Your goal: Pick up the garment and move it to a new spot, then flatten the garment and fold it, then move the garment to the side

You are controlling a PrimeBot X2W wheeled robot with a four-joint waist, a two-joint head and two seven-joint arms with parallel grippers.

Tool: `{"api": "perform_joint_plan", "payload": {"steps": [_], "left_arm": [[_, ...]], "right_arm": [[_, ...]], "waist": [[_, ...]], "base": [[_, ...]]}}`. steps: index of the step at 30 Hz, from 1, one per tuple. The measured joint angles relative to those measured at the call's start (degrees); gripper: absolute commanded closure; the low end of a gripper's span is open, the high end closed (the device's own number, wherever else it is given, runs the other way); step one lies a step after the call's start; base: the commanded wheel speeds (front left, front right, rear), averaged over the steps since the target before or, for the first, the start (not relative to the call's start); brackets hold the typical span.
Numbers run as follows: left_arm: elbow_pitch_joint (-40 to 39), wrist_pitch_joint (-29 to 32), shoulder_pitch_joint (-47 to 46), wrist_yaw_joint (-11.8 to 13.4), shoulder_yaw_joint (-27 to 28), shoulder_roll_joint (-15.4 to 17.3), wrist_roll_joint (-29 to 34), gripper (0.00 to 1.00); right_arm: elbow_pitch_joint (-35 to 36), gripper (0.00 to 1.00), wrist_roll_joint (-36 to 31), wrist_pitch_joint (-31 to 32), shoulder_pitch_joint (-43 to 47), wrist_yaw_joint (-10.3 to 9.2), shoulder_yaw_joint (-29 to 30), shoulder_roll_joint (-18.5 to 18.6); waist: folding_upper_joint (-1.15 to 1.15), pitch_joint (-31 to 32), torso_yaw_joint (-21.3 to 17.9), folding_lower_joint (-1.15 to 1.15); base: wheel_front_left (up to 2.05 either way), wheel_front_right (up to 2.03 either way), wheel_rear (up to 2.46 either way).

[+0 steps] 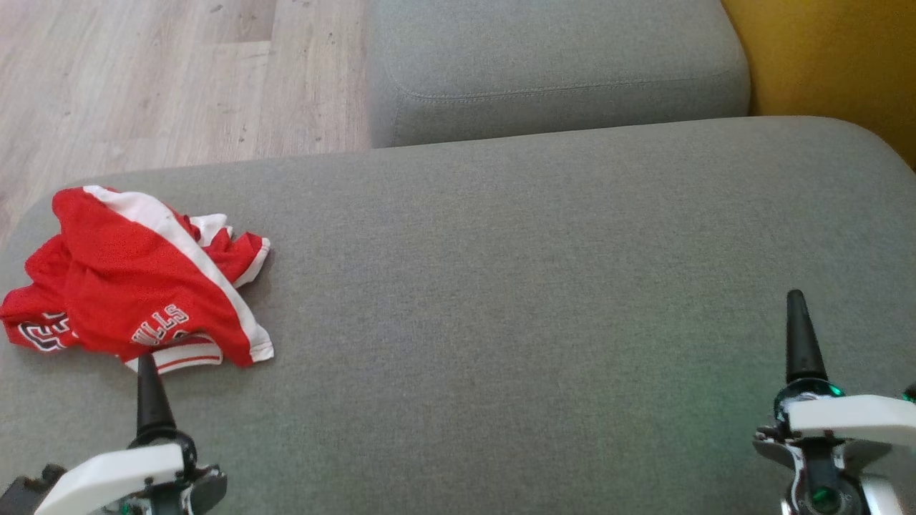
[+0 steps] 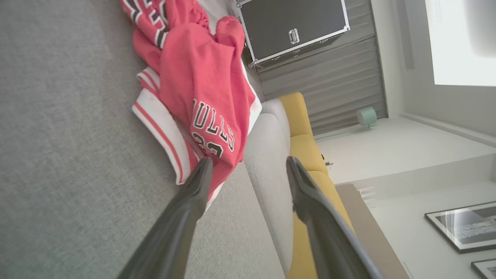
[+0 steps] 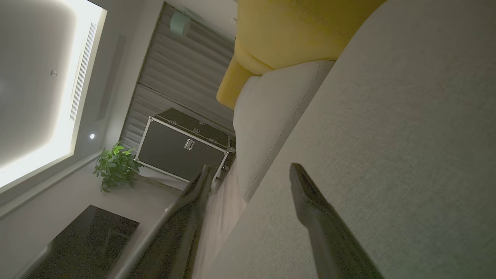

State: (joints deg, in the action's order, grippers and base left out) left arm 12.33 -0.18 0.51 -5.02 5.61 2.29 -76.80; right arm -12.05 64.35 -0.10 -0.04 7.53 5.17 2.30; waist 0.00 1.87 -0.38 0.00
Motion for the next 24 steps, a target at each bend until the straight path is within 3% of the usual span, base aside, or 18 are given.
{"api": "perform_joint_plan", "payload": {"steps": [10, 24], "left_arm": [[-4.23, -1.49, 1.26, 2.94, -4.81, 0.01, 14.12, 0.0], [-4.37, -3.99, 1.25, 3.82, -12.66, 0.34, 31.88, 0.0]], "right_arm": [[2.72, 0.0, -11.63, -1.45, 0.03, 0.0, -2.26, 0.01], [3.87, 0.0, -25.93, -4.03, 0.14, 0.0, -5.35, 0.01]], "waist": [[0.0, 0.33, 0.05, 0.0], [0.0, 0.56, 0.13, 0.01]], "base": [[0.0, 0.0, 0.0], [0.0, 0.0, 0.0]]}}
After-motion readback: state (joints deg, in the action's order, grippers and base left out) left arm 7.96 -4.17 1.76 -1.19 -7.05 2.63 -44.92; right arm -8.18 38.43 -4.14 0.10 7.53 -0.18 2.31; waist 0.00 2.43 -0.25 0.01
